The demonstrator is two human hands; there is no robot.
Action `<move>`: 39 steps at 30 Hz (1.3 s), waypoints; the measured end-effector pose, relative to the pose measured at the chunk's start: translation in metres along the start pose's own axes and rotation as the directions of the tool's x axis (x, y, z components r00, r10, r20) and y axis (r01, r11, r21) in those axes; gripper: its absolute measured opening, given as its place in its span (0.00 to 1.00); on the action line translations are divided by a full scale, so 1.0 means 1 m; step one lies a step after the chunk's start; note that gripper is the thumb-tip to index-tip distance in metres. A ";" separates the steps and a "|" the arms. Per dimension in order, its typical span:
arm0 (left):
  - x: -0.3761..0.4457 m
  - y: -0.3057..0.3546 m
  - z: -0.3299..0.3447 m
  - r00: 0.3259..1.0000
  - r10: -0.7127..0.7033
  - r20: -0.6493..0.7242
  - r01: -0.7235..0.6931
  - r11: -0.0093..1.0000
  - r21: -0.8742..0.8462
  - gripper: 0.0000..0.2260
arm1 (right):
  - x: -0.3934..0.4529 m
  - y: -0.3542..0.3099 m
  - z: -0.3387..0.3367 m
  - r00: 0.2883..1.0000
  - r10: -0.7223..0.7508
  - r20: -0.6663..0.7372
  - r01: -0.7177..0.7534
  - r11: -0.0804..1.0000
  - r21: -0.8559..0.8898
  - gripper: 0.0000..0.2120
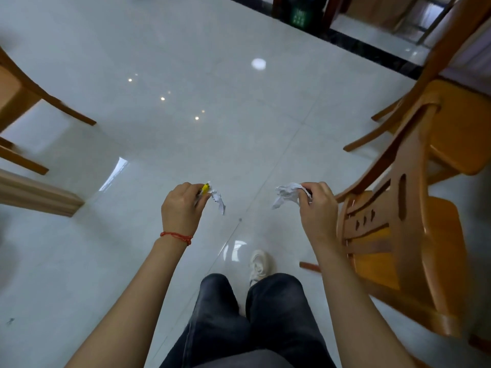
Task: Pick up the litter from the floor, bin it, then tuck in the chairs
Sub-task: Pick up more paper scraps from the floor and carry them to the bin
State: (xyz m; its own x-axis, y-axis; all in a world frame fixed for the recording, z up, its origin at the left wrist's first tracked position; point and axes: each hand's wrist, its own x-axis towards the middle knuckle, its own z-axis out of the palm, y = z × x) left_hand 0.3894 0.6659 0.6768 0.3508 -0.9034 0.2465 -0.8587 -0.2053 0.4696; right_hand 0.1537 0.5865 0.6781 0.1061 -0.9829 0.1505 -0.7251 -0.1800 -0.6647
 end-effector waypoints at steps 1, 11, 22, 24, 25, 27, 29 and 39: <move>0.014 0.003 0.002 1.000 -0.006 -0.007 0.006 1.000 0.004 0.04 | 0.017 0.001 0.001 1.000 -0.010 0.001 0.010 1.000 -0.001 0.05; 0.168 0.010 0.031 1.000 0.012 -0.018 -0.012 1.000 0.003 0.04 | 0.178 0.001 0.018 0.998 -0.054 -0.030 0.053 0.998 -0.036 0.05; 0.399 -0.031 0.064 0.998 0.066 0.002 -0.066 0.997 -0.027 0.03 | 0.379 -0.038 0.077 0.992 0.039 -0.118 -0.041 0.999 -0.021 0.04; 0.438 -0.035 0.067 0.997 0.073 -0.003 -0.073 0.997 -0.033 0.04 | 0.414 -0.047 0.085 0.991 0.035 -0.132 -0.038 0.999 -0.018 0.04; 0.457 -0.036 0.069 0.997 0.074 -0.002 -0.074 0.997 -0.034 0.04 | 0.430 -0.051 0.088 0.990 0.034 -0.138 -0.037 0.999 -0.016 0.04; 0.494 -0.035 0.075 0.997 0.082 -0.002 -0.082 0.996 -0.033 0.04 | 0.463 -0.057 0.093 0.988 0.027 -0.151 -0.029 0.999 -0.013 0.04; 0.529 -0.033 0.084 0.996 0.092 -0.007 -0.092 0.995 -0.035 0.04 | 0.496 -0.059 0.099 0.988 0.026 -0.152 -0.027 1.000 -0.004 0.04; 0.708 0.002 0.159 0.993 0.116 -0.013 -0.117 0.991 -0.057 0.03 | 0.686 -0.032 0.116 0.983 -0.020 -0.183 0.017 1.000 -0.019 0.04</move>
State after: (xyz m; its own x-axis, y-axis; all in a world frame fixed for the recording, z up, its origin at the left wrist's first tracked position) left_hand 0.5768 -0.0338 0.7172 0.2532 -0.9163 0.3104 -0.8711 -0.0763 0.4852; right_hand 0.3287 -0.0868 0.7177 -0.0052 -0.9555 0.2950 -0.7358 -0.1961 -0.6481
